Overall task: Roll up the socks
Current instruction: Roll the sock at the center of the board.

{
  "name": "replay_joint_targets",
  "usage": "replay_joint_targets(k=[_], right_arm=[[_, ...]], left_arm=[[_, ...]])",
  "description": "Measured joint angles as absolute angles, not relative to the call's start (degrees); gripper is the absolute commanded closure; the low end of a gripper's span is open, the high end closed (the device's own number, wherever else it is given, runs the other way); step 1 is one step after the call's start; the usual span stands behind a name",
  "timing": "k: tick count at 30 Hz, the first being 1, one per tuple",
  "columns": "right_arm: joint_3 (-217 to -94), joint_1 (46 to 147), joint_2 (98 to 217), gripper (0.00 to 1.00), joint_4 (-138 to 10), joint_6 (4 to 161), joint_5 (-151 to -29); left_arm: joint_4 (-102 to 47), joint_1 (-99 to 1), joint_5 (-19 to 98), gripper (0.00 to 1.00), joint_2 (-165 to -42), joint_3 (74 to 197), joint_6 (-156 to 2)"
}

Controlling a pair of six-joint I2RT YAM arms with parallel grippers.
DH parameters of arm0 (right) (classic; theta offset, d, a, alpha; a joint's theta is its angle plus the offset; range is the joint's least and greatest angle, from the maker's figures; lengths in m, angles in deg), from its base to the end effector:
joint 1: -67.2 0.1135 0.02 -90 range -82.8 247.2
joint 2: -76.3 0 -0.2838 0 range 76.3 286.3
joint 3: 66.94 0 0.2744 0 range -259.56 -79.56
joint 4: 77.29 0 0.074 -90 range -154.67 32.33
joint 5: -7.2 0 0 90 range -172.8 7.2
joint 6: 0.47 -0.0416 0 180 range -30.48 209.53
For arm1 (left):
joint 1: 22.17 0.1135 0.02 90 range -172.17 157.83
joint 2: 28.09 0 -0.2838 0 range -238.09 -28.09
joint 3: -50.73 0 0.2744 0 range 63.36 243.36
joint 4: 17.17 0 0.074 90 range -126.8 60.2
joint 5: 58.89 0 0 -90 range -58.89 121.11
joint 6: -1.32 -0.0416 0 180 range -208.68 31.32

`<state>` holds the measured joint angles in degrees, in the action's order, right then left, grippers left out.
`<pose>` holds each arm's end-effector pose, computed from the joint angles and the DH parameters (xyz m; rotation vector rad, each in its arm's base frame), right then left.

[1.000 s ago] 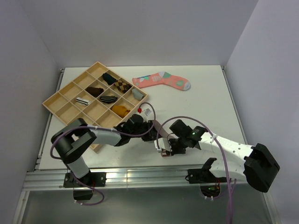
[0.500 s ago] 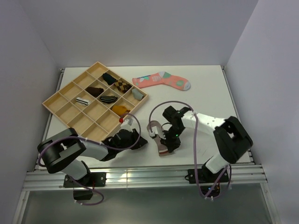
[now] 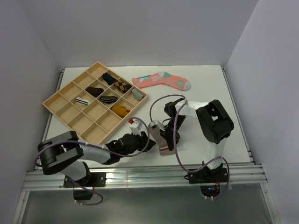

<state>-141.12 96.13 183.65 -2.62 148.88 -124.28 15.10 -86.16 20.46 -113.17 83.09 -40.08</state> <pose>0.2511 0.1703 0.1341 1.8415 -2.1380 -1.1452 0.1251 -0.2388 0.1378 0.1458 2.0891 -1.0991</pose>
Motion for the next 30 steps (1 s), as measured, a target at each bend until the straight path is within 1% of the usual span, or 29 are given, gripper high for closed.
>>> replay_joint_targets(k=[3,9,14,27,29,30], right_arm=[[-141.41,96.02,184.61,0.81,-1.88,147.65,-124.32],[-141.61,95.91,185.58,0.81,-1.51,145.45,-124.43],[-141.61,95.85,185.60,0.81,-1.60,144.38,-124.36],[-141.61,95.65,185.62,0.81,-2.23,141.47,-123.58],[-141.58,95.61,185.62,0.81,-2.32,140.77,-123.25],[-141.56,95.56,185.62,0.81,-2.41,140.40,-123.10]], left_arm=[[15.41,-86.51,22.51,0.64,-115.25,86.02,-43.53],[15.23,-86.92,28.02,0.64,-121.93,92.53,-48.63],[14.80,-86.92,31.41,0.64,-125.50,95.07,-50.68],[14.53,-86.92,36.89,0.69,-129.91,97.41,-51.95],[14.53,-86.88,37.46,0.71,-130.33,97.69,-51.93],[14.53,-86.88,37.66,0.75,-130.46,97.84,-51.93]])
